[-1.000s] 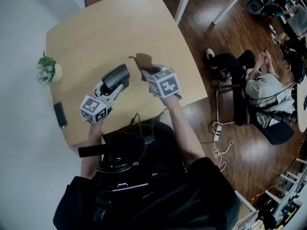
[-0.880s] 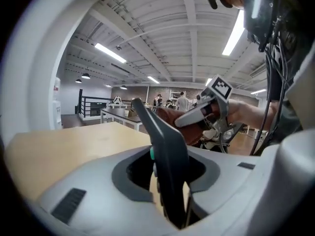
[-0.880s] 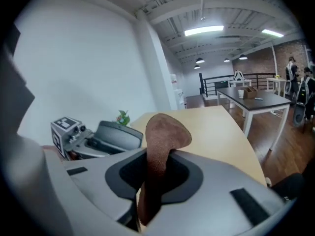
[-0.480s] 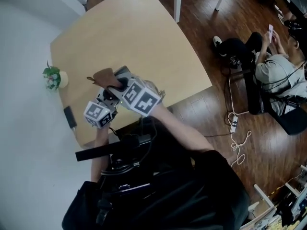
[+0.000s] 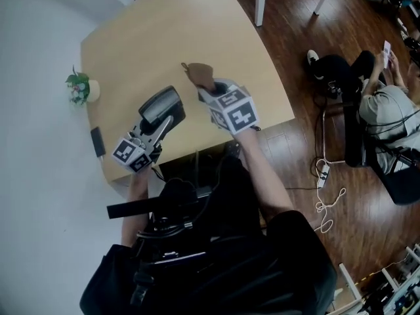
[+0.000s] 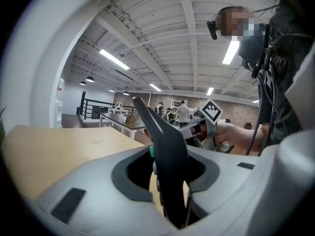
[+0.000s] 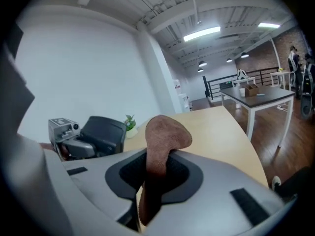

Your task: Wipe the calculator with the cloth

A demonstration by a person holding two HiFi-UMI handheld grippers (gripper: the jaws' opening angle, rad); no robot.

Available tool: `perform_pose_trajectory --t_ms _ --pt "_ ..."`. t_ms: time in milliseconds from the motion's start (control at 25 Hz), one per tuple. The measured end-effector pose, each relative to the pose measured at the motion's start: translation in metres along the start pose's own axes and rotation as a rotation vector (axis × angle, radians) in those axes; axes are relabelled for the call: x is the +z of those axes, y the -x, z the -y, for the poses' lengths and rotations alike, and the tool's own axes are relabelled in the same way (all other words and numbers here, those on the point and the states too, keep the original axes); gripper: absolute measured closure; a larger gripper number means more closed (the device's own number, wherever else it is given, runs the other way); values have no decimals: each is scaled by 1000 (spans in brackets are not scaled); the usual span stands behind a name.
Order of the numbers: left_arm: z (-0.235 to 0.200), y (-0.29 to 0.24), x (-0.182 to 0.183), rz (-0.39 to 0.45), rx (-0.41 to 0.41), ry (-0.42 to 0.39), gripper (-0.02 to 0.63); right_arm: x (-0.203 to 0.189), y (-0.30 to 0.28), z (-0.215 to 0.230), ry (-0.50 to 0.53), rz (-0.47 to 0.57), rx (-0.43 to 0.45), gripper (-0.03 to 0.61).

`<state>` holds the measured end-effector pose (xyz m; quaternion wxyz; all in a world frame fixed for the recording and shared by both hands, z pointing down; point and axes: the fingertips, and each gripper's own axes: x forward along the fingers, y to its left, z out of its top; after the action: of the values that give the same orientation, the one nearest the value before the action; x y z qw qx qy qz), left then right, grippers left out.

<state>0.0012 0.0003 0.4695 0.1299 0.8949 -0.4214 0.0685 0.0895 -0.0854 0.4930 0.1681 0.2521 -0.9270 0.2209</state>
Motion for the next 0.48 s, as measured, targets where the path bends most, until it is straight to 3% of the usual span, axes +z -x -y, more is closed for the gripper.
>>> perform_pose_trajectory --t_ms 80,160,280,400,480 --pt "-3 2 -4 -24 4 -26 480 28 7 -32 30 74 80 517" --pt "-4 2 -8 -55 3 -72 480 56 12 -85 82 140 213 517" --pt "12 -7 -1 -99 -15 -114 480 72 15 -159 213 155 371 516" --pt "25 -15 8 -57 -33 -113 480 59 8 -184 357 109 361 515" --pt "27 -16 7 -70 -29 -130 480 52 7 -177 364 102 338 515"
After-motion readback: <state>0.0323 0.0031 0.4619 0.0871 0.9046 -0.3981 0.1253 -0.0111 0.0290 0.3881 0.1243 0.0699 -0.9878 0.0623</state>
